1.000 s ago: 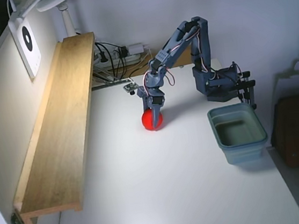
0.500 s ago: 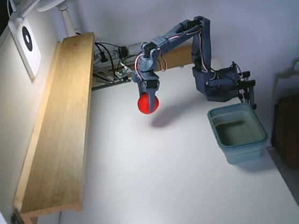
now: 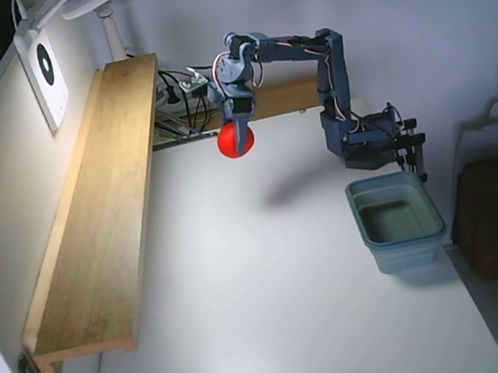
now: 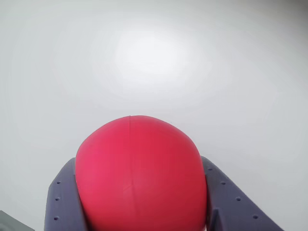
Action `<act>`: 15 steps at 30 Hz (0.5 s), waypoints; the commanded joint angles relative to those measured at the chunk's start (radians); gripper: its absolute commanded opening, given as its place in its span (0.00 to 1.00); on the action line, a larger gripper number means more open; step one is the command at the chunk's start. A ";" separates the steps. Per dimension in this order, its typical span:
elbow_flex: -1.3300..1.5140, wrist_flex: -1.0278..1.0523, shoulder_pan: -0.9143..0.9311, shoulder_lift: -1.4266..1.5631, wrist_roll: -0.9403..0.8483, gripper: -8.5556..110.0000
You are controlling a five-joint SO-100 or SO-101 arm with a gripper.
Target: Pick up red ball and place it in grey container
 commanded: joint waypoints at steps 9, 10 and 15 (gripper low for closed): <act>-0.091 0.035 -0.092 0.012 0.003 0.27; -0.091 0.035 -0.115 0.012 0.003 0.27; -0.091 0.035 -0.268 0.012 0.003 0.27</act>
